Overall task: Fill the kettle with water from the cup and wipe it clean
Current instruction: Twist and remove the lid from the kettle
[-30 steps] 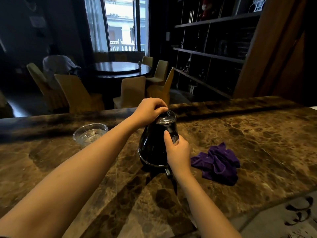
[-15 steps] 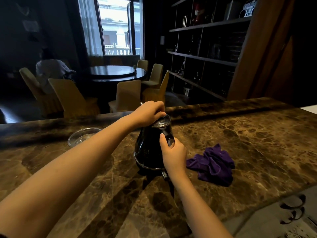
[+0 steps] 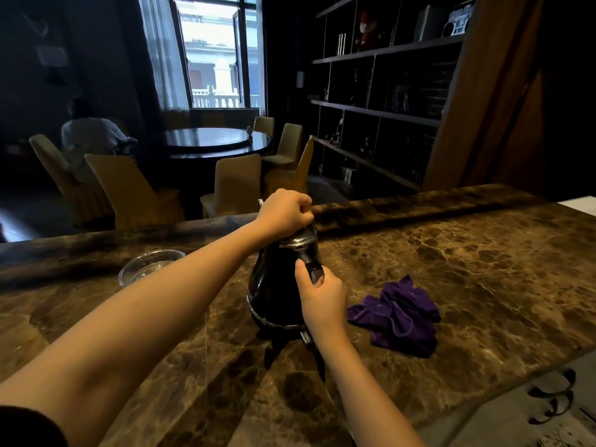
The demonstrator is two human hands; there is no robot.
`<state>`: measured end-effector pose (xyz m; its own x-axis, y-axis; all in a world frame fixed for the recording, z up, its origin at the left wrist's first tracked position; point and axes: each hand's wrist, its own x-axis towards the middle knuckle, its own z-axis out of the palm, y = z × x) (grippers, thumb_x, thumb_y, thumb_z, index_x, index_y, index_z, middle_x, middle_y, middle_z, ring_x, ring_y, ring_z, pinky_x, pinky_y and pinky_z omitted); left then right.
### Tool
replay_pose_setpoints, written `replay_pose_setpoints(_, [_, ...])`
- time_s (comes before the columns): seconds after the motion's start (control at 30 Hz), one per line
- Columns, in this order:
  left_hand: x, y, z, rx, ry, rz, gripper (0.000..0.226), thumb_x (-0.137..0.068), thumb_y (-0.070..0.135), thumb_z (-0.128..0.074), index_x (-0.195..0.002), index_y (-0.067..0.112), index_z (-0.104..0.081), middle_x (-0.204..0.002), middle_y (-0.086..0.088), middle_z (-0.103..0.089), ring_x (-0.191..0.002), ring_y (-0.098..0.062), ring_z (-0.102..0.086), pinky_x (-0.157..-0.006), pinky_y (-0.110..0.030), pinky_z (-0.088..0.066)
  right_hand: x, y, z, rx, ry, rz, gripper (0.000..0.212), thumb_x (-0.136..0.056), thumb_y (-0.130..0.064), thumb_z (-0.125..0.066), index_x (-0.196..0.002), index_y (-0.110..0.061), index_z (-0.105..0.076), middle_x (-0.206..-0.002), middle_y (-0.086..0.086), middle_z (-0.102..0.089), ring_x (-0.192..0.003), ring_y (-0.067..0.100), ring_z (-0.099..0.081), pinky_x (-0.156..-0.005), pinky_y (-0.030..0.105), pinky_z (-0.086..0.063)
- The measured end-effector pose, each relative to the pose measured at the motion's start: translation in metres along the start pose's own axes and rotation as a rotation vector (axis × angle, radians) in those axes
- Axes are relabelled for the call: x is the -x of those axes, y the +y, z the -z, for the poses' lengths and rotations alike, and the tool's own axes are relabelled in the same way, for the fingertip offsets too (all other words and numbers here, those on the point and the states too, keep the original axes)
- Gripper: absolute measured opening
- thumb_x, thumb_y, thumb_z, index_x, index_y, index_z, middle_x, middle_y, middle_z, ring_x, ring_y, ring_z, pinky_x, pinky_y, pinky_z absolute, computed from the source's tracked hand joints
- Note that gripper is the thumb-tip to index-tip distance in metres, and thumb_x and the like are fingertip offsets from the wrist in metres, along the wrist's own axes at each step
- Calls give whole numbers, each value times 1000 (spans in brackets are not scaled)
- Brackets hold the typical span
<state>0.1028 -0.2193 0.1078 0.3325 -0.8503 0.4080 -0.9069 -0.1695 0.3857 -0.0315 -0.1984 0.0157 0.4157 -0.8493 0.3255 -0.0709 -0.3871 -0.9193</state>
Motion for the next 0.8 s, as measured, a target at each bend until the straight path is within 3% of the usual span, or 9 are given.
replay_pose_setpoints(0.1, [-1,-2,1,60,-6,9,36,-81,15,-58,-50,26,-43,-52,6,-45,-51,-9,-43,-53,-24,-34,0,1,-2,-15,-1,-8,36,-86,-42,-54,-60,-17,-55,-57,-3,-55,-55,15,-54,-53,32,-42])
replay_pose_setpoints(0.2, [-10,-2,17,175,129,73,38,-77,8,-57,-47,23,-38,-49,5,-37,-49,-9,-33,-50,-22,-29,0,2,0,-46,-34,-13,33,-86,-40,-54,-59,-20,-53,-57,-5,-54,-54,12,-52,-51,27,-40])
replay_pose_setpoints(0.27, [-19,2,37,115,178,28,40,-77,8,-56,-46,23,-35,-48,6,-35,-47,-7,-31,-48,-18,-27,1,2,0,-72,-46,-24,33,-86,-38,-55,-58,-23,-50,-55,-7,-52,-52,10,-50,-50,25,-38])
replay_pose_setpoints(0.43, [-18,9,54,60,97,-75,34,-81,9,-57,-52,17,-40,-48,8,-37,-47,-6,-33,-46,-7,-29,1,0,0,-74,-42,-24,35,-86,-38,-56,-56,-22,-49,-56,-5,-52,-53,10,-50,-51,25,-38])
replay_pose_setpoints(0.7, [23,7,57,45,197,-147,41,-82,13,-57,-48,24,-36,-48,6,-37,-47,-6,-32,-48,-13,-30,2,-1,2,-66,-36,-30,37,-87,-37,-55,-54,-23,-47,-52,-8,-48,-47,4,-45,-47,18,-34])
replay_pose_setpoints(0.8, [63,1,66,53,232,-127,42,-84,14,-57,-48,26,-37,-47,9,-39,-44,-5,-38,-49,-11,-31,2,-3,1,-48,-17,-19,35,-87,-36,-55,-56,-20,-49,-55,-6,-52,-52,9,-49,-50,23,-35])
